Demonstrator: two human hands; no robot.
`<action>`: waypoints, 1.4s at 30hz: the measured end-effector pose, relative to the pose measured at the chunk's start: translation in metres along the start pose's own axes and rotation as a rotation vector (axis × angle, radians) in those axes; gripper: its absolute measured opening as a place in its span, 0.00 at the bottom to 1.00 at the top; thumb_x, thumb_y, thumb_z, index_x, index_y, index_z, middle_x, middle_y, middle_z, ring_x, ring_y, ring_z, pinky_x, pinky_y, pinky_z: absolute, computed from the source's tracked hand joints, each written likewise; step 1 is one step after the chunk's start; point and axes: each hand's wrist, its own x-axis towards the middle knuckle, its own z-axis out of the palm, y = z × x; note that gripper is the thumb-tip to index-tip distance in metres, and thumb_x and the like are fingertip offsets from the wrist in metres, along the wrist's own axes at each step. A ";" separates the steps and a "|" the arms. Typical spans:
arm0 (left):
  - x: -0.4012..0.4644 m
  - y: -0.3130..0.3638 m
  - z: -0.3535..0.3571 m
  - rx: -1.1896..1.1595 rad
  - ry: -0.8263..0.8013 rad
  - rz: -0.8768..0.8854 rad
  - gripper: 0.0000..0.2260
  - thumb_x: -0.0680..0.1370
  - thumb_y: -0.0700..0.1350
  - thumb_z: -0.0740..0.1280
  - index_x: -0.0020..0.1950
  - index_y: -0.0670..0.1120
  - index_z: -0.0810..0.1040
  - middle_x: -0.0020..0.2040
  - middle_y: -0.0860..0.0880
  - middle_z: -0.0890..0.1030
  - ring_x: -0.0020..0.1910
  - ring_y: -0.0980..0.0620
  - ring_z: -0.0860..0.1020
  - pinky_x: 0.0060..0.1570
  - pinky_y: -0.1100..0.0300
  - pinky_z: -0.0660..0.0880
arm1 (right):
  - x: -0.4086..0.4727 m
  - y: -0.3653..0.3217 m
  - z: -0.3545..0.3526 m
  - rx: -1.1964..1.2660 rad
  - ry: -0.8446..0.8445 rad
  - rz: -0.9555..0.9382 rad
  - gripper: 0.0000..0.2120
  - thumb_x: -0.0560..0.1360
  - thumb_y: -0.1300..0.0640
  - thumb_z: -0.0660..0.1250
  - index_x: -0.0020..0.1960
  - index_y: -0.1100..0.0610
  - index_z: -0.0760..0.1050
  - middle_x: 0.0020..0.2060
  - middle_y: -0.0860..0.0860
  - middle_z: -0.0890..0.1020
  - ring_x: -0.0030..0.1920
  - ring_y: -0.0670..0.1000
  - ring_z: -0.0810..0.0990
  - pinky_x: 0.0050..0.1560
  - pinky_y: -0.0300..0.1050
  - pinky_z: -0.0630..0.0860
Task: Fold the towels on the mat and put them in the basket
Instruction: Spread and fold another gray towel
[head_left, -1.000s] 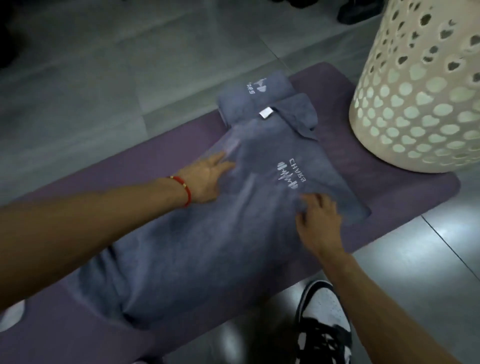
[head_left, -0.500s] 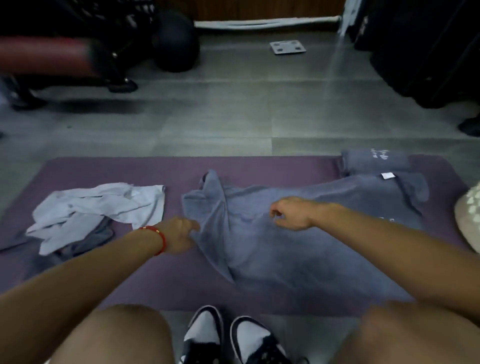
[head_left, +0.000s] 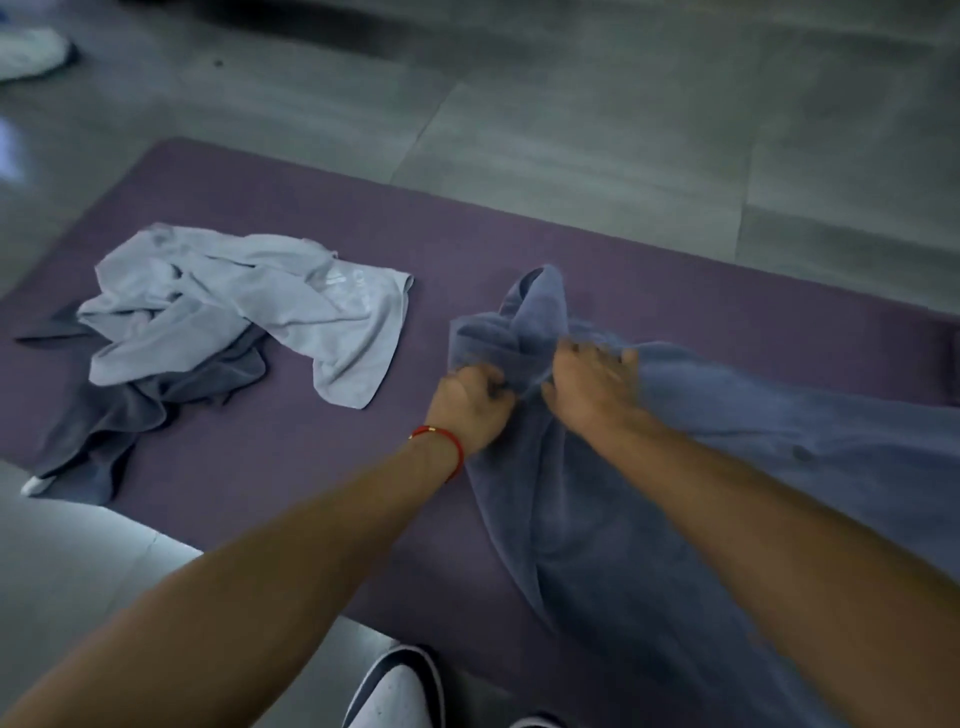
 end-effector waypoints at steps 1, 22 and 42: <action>-0.001 -0.002 0.004 -0.096 0.049 -0.066 0.09 0.77 0.44 0.65 0.49 0.41 0.81 0.46 0.44 0.84 0.47 0.45 0.80 0.49 0.57 0.75 | -0.003 -0.004 0.007 -0.028 0.051 0.017 0.11 0.79 0.49 0.63 0.58 0.52 0.75 0.54 0.52 0.83 0.60 0.57 0.77 0.60 0.55 0.67; -0.086 -0.176 -0.050 -0.451 0.306 -0.603 0.05 0.79 0.40 0.67 0.47 0.47 0.82 0.46 0.42 0.85 0.49 0.39 0.82 0.51 0.43 0.80 | 0.094 -0.036 0.001 -0.258 0.096 -0.503 0.21 0.77 0.41 0.54 0.58 0.49 0.78 0.51 0.50 0.83 0.61 0.55 0.75 0.74 0.67 0.44; -0.114 -0.186 -0.052 -0.192 0.267 -0.423 0.08 0.77 0.40 0.68 0.51 0.52 0.81 0.44 0.52 0.83 0.45 0.51 0.80 0.46 0.59 0.74 | 0.105 -0.030 -0.045 0.307 -0.236 -0.224 0.09 0.72 0.52 0.75 0.43 0.50 0.75 0.41 0.49 0.80 0.47 0.54 0.80 0.42 0.45 0.74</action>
